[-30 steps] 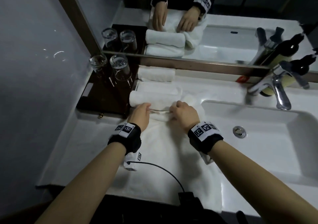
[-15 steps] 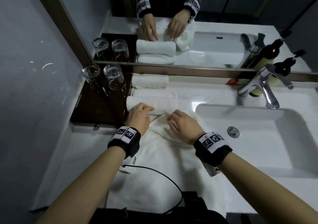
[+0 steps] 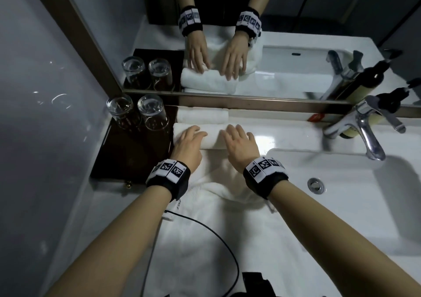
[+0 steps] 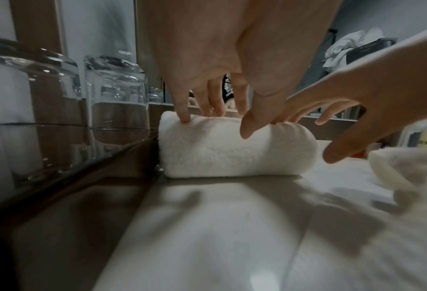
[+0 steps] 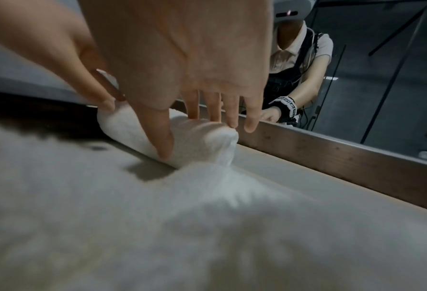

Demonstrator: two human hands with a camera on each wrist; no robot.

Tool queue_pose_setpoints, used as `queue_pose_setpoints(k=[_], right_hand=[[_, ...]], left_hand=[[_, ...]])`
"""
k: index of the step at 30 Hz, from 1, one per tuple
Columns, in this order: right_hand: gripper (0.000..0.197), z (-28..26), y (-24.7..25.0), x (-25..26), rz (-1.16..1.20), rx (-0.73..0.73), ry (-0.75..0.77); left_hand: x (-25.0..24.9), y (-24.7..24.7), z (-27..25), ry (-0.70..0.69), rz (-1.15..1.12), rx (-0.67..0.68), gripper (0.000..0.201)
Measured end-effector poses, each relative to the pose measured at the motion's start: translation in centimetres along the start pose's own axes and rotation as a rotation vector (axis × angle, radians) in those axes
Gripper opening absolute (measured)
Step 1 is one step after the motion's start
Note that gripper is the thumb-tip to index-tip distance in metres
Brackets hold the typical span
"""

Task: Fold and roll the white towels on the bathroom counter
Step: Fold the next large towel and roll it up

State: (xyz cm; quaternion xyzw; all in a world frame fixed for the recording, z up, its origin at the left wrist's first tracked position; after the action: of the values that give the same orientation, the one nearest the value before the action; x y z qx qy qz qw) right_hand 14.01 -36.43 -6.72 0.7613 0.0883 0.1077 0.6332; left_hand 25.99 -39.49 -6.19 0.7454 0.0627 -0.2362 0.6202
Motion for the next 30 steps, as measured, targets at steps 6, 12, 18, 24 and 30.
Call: queue_pose_setpoints(k=[6,12,18,24,30], right_hand=[[0.078,2.2,-0.3,-1.2,-0.062,0.023,-0.018],[0.068,3.7,-0.4,-1.9,-0.058,-0.003,-0.029],[0.048,4.4,-0.2,-3.1,0.178,-0.029,0.014],[0.033,4.7,0.8,-4.1,0.263,-0.118,-0.02],[0.033,4.8,0.6,-3.9,0.27,-0.125,-0.035]], left_hand=[[0.3,-0.1,2.2,-0.021,0.092,-0.021,0.063],[0.4,-0.1,3.2,0.024,0.257,-0.073,0.067],[-0.2,0.3,4.4,0.058,0.334,-0.046,0.058],[-0.9,0.6,5.2,0.081,0.362,0.005,0.051],[-2.0,-0.3,4.4,0.014,0.456,-0.081,0.031]])
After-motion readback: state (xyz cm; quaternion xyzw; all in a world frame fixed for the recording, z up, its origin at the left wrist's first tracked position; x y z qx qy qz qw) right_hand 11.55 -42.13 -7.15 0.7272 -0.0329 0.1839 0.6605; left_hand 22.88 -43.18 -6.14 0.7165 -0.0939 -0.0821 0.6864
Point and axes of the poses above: each hand's wrist, its own z-axis towards the middle knuckle, its own y-axis out of the back of the hand, x = y × z, the point moved 9 cm from there along z, towards the middle knuckle, and after that the axes turned 14 degrees about y, right-handed, at the moved point
